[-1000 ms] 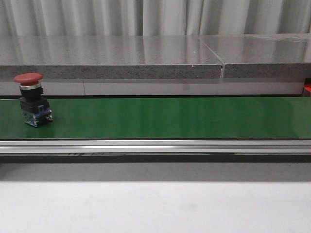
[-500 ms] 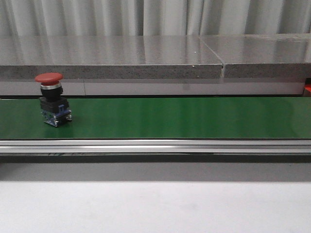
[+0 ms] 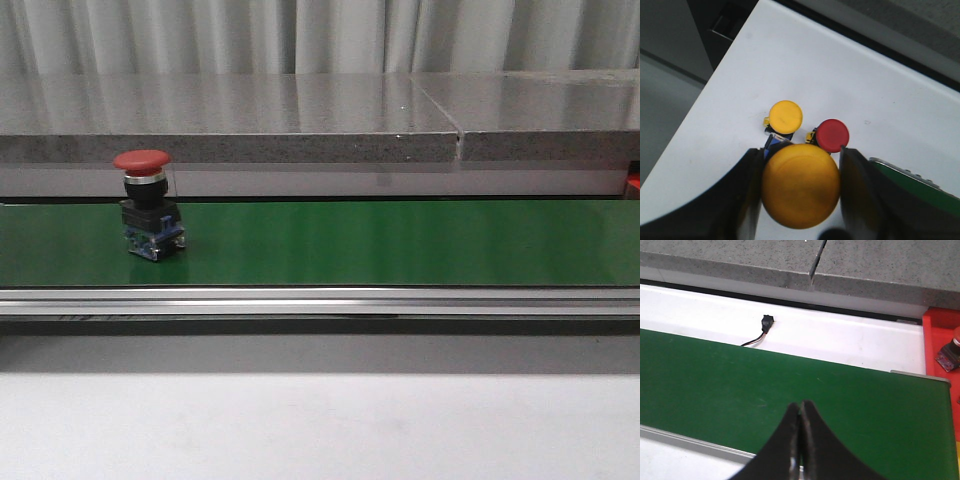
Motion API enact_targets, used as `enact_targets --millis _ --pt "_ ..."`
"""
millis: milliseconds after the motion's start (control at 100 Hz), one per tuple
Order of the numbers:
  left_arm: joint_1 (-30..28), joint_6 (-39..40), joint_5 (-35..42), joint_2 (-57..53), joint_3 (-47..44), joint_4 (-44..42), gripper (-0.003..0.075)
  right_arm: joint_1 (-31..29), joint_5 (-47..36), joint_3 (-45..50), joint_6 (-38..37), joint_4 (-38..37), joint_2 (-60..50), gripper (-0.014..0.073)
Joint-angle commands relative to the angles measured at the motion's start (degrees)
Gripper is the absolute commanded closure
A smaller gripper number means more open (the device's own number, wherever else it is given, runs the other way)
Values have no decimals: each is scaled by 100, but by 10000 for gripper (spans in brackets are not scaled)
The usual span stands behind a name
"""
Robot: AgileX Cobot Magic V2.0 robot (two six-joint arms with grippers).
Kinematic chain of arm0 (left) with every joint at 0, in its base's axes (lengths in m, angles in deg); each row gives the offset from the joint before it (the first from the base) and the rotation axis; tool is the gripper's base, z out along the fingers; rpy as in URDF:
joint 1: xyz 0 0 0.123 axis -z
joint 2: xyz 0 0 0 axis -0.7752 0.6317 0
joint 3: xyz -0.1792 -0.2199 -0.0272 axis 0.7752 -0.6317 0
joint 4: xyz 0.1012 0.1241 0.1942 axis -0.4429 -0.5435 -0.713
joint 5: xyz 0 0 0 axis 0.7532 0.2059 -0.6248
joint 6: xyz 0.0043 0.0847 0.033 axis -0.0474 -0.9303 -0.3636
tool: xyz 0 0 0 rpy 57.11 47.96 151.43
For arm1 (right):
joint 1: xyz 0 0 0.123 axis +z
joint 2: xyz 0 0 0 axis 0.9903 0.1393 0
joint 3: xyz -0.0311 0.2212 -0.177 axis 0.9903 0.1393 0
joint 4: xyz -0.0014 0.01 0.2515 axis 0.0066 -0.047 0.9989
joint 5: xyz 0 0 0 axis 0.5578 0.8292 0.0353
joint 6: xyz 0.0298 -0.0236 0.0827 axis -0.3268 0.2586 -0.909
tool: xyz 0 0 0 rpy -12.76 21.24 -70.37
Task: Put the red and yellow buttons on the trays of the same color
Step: 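Lower the left gripper onto a yellow button and grasp it, then carry the yellow button onto the belt and open the left gripper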
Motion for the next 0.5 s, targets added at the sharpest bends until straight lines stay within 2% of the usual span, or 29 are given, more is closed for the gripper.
enact_targets --millis 0,150,490 --pt "-18 44 49 -563 167 229 605 19 -309 -152 26 104 -29 660" --pt "93 -22 -312 -889 167 436 605 19 -309 -152 26 104 -29 660" --pt "1029 -219 -561 -1003 -333 426 606 19 -309 -152 26 104 -29 660"
